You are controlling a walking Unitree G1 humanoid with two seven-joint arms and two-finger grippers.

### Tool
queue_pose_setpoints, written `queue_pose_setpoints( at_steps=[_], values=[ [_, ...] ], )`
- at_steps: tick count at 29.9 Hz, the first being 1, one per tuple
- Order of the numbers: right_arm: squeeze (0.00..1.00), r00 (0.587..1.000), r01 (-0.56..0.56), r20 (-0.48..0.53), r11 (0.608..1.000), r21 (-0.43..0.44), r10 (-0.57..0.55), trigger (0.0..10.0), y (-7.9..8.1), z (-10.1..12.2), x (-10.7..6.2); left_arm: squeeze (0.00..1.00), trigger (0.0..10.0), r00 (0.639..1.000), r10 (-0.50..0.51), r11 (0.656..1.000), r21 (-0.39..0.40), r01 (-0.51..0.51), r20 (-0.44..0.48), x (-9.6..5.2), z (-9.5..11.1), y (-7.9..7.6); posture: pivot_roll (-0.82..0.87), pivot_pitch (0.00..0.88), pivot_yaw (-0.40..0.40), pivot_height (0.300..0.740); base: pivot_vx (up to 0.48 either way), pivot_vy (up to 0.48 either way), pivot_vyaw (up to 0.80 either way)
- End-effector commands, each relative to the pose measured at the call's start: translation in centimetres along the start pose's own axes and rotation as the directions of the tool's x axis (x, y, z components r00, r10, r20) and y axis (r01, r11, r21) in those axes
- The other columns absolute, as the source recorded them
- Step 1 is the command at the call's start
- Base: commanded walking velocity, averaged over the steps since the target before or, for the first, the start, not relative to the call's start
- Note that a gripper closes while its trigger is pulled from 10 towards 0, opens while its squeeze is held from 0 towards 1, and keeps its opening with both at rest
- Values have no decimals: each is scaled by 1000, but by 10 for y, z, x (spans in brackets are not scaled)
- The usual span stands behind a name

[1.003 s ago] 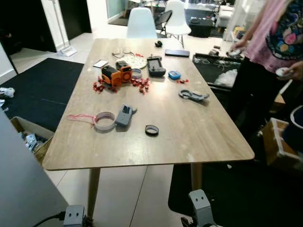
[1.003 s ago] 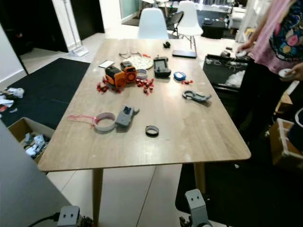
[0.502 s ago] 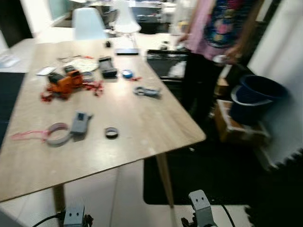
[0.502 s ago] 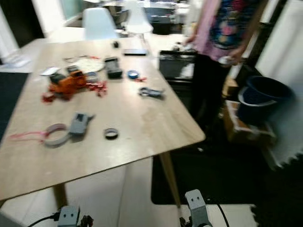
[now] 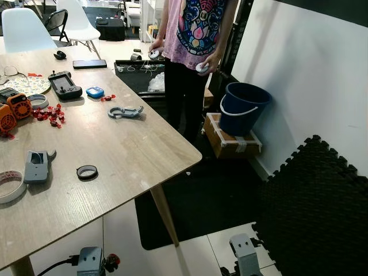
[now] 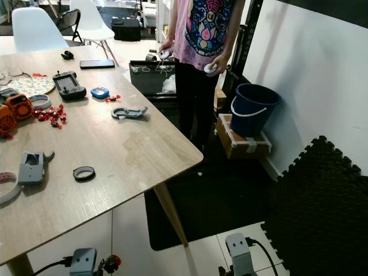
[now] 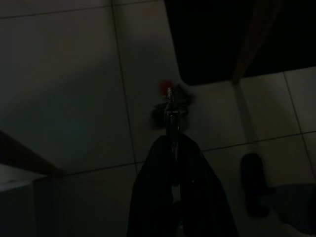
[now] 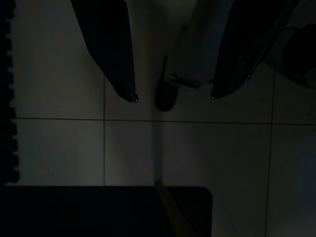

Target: Hang keys on a hook

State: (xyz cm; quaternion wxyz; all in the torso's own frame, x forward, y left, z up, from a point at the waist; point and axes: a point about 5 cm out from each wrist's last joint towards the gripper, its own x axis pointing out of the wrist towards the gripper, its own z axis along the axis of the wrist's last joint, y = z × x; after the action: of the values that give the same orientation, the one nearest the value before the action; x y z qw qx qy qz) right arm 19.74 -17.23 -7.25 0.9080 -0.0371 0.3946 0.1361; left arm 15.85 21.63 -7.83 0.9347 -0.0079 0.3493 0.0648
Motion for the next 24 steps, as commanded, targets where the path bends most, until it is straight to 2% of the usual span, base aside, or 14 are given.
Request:
queue_pose_setpoints(
  at_steps=[1, 4, 8, 16, 18, 24],
  values=[
    [0, 1000, 12, -13, 1000, 10, -12, 10000, -3, -2, -1, 0, 10000, 1000, 10, 1000, -23, -10, -23, -2, -6, -2, 59, 41, -59, 740, 0, 0, 0],
    [0, 1000, 9, -18, 1000, 0, -9, 10000, -3, -3, -1, 0, 10000, 1000, 12, 1000, -24, -12, -24, -2, -6, -2, 58, 40, -59, 740, 0, 0, 0],
    [0, 1000, -16, -24, 998, -63, 15, 10000, 0, -2, -1, 0, 10000, 1000, 17, 999, -28, -17, -23, -1, -5, -3, 57, 39, -61, 740, 0, 0, 0],
    [0, 1000, -7, -22, 999, -48, 6, 10000, 0, -2, 0, 0, 10000, 1000, 17, 999, -32, -17, -11, 0, -3, -5, 57, 41, -62, 740, 0, 0, 700],
    [0, 1000, 13, -10, 1000, 16, -13, 10000, -2, -1, 0, 0, 10000, 1000, 20, 999, -33, -20, -4, 0, -2, -5, 58, 41, -62, 740, 0, 0, 0],
    [0, 1000, 9, -7, 1000, -2, -9, 10000, -2, 0, 0, 0, 10000, 1000, 30, 999, -36, -30, 4, 0, -1, -4, 58, 38, -61, 740, 0, 0, 0]
  ],
)
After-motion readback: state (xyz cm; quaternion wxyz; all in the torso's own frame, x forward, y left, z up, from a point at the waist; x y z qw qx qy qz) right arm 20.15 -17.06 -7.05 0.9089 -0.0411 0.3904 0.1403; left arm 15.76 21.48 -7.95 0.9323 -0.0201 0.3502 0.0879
